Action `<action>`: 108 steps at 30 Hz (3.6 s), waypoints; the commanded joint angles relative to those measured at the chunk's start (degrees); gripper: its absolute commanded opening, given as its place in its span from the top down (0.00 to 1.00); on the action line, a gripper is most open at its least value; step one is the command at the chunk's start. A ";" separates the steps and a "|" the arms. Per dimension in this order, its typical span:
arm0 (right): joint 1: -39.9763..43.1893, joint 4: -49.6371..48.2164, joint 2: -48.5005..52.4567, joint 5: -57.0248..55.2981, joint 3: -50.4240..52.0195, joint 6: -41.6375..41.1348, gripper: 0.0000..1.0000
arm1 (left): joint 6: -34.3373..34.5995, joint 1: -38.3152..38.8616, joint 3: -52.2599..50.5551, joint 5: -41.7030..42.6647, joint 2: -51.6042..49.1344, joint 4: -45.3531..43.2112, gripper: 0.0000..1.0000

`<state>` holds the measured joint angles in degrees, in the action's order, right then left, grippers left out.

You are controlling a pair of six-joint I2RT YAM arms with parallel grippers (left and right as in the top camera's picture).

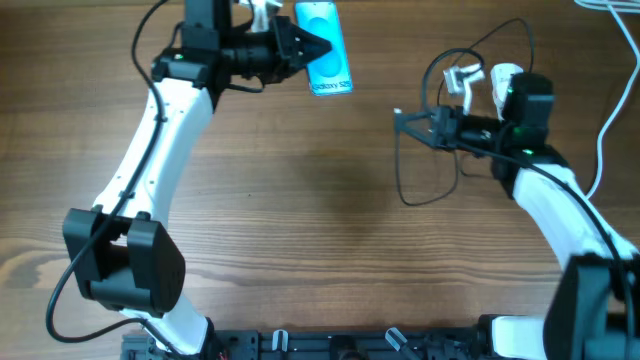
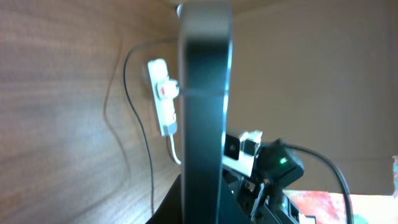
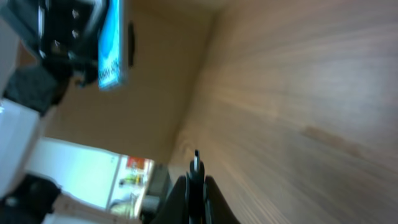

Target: Plug charger to phone and switch on socket

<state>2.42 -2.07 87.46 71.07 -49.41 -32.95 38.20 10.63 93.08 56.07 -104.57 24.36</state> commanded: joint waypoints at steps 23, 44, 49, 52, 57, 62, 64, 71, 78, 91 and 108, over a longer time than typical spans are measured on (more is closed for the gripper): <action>-12.55 -4.59 -20.81 -2.89 1.40 -6.64 0.96 | -2.84 10.10 0.79 12.44 9.66 -8.74 0.96; -12.52 -20.13 -17.53 -1.70 1.51 -18.27 0.96 | 2.80 8.57 0.79 8.41 9.66 -15.85 0.96; -12.17 -24.35 -16.31 -0.24 1.51 -19.80 0.96 | 2.80 8.57 0.79 9.05 9.66 -15.80 0.96; -10.36 -24.46 -16.31 1.31 1.51 -20.17 0.96 | 2.78 8.57 0.79 9.05 9.66 -15.80 0.96; -8.98 -25.86 -16.31 3.21 1.51 -21.73 0.96 | 2.80 8.59 0.79 9.05 9.66 -15.80 0.96; -8.98 -27.93 -16.31 3.61 1.51 -22.80 0.96 | 2.80 8.59 0.79 9.05 9.66 -15.82 0.96; -8.98 -28.37 -16.31 3.58 1.49 -23.19 0.96 | 2.80 8.59 0.79 9.05 9.66 -15.80 0.96; -8.98 -28.35 -16.31 2.25 1.51 -23.21 0.96 | 2.80 8.59 0.79 9.05 9.66 -15.80 0.96; -10.71 -28.81 -16.31 -0.59 1.51 -24.04 0.96 | 2.82 8.63 0.79 9.03 9.66 -15.82 0.96; -10.86 -33.07 -13.73 -0.92 1.51 -26.62 0.96 | 2.80 8.63 0.79 9.03 9.66 -15.82 0.96; -10.86 -35.23 -13.73 -1.66 1.51 -27.15 0.96 | 2.71 9.25 0.79 10.99 9.66 -15.82 0.96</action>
<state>-8.21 -36.49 73.19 70.52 -47.37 -59.81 41.04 19.44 93.06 64.36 -96.44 8.93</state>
